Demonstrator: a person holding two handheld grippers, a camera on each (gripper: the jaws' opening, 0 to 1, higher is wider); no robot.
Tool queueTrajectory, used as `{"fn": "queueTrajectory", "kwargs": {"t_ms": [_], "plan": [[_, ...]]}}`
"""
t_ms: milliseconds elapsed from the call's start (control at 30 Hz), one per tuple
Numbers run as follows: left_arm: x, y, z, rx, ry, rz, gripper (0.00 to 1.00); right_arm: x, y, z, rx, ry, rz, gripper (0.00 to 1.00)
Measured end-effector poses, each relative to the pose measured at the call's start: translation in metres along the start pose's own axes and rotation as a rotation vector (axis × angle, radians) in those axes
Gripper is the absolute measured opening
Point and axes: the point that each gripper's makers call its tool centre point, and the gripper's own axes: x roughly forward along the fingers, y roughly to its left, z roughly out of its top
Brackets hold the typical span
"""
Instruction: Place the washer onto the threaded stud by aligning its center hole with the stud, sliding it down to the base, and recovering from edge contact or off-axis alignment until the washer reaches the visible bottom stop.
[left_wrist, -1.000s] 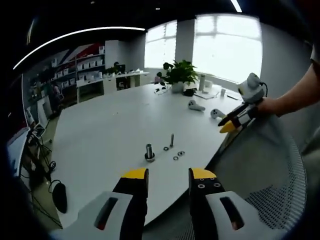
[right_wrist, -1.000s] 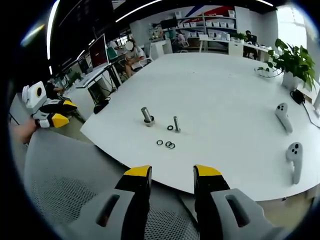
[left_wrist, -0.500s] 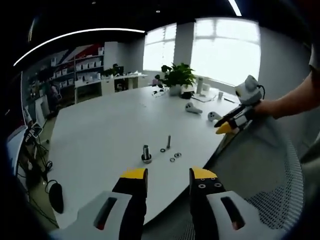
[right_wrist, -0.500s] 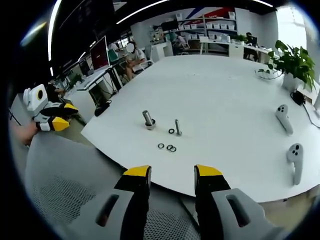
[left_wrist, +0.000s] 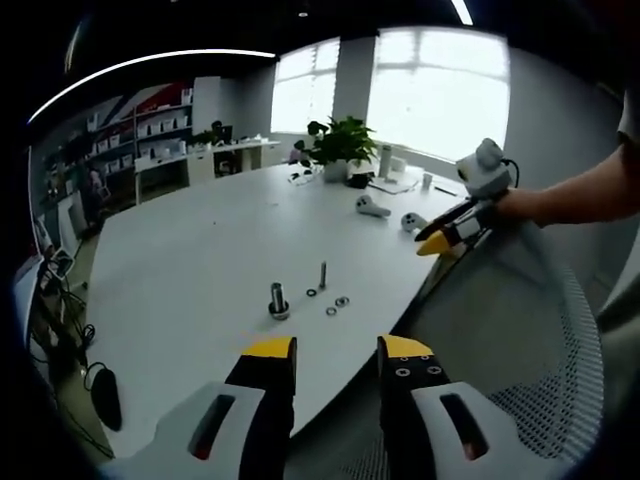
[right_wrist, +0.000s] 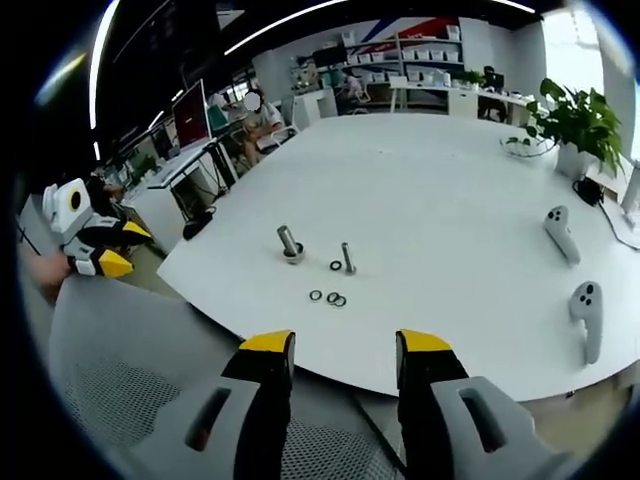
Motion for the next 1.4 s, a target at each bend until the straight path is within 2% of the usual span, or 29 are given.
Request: {"fn": "queueTrajectory", "kwargs": {"t_ms": [100,167,333,833,900,967,1067,1133,1267,1400], "plan": [[0.000,0.000,-0.001,-0.003,0.001,-0.002,0.30,0.001,0.003,-0.002,-0.025,0.027,0.001,0.44],[-0.001,0.001,0.000,-0.003,-0.003,0.000,0.29,0.001,0.003,0.001,-0.064,0.022,-0.010,0.43],[-0.001,0.000,-0.002,-0.007,0.004,-0.006,0.29,0.002,0.003,-0.002,-0.064,0.044,-0.006,0.43],[-0.001,-0.004,0.000,-0.002,-0.003,-0.032,0.29,0.002,0.005,-0.003,-0.156,0.094,-0.018,0.44],[-0.001,-0.004,0.000,-0.004,-0.004,-0.031,0.29,0.001,0.006,0.001,-0.173,0.100,-0.019,0.44],[-0.001,-0.003,0.000,-0.007,-0.005,-0.026,0.29,0.001,0.007,0.013,-0.191,0.092,-0.016,0.45],[-0.002,-0.001,-0.001,-0.008,-0.001,-0.018,0.29,0.005,0.012,0.035,-0.159,0.049,-0.005,0.47],[-0.002,0.000,0.000,-0.012,-0.009,-0.010,0.29,0.010,0.014,0.042,-0.139,0.036,0.010,0.47],[-0.001,0.001,0.000,-0.013,-0.007,-0.008,0.28,0.025,0.018,0.042,-0.112,0.048,0.027,0.47],[-0.001,0.001,-0.001,-0.014,0.002,-0.010,0.28,0.043,0.025,0.040,-0.142,0.090,0.048,0.47]]}}
